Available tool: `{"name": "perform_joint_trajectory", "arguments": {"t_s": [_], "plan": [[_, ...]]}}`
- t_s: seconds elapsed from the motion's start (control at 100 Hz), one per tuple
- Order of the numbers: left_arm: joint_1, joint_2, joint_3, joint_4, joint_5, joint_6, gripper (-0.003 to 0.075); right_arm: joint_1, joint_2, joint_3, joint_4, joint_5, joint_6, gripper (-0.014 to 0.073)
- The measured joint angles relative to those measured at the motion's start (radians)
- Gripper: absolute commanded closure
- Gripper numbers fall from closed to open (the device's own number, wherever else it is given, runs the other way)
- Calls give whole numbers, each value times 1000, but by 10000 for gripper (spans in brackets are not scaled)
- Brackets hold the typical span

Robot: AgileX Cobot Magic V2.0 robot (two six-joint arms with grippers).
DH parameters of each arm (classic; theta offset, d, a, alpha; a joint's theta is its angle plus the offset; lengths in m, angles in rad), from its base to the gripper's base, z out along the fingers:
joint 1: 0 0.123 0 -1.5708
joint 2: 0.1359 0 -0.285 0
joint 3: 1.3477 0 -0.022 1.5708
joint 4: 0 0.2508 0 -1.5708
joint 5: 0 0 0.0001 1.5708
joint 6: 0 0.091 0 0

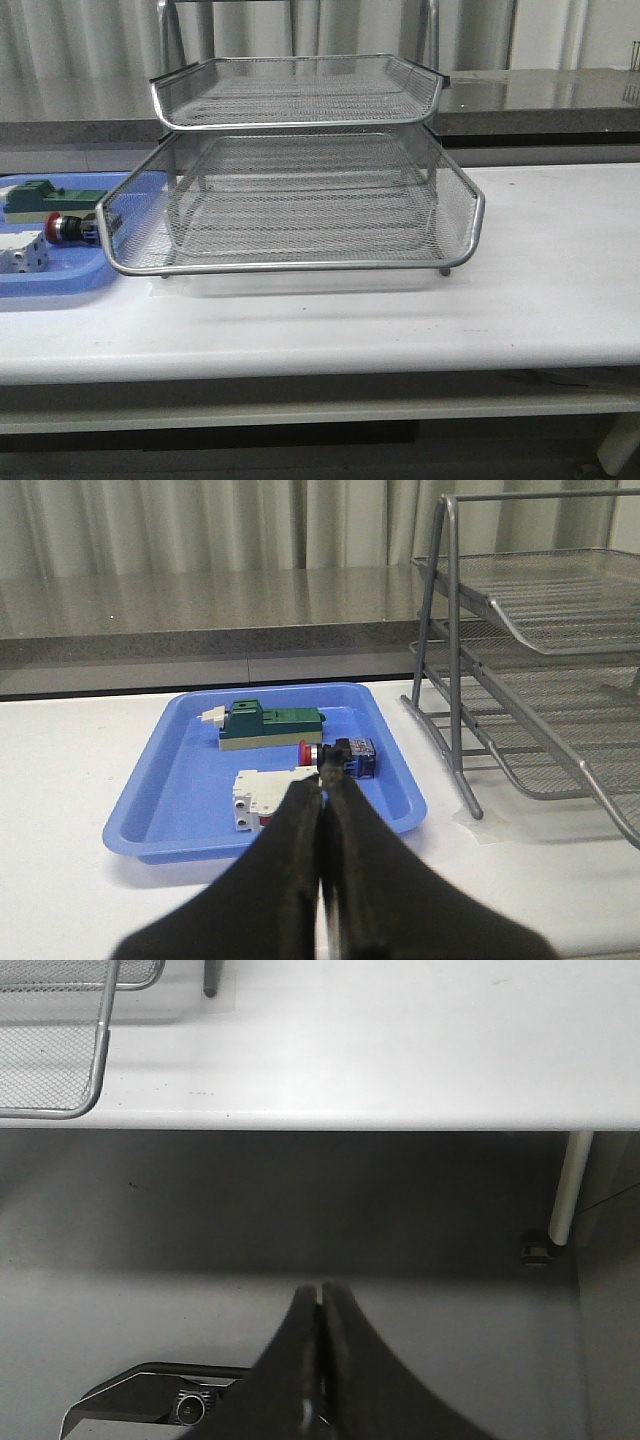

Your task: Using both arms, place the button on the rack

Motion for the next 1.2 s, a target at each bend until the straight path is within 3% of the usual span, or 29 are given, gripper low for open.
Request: {"name": "perform_joint_trajectory", "arguments": {"t_s": [0.83,0.97,1.2], "plan": [[0,0,0,0,-22,0,741,0,0,0,0,0,2,662],[0,0,-7,-50,23,0,741,0,0,0,0,0,2,662],[0,125,-201,-120,117,0,741,0,0,0,0,0,2,662]]}}
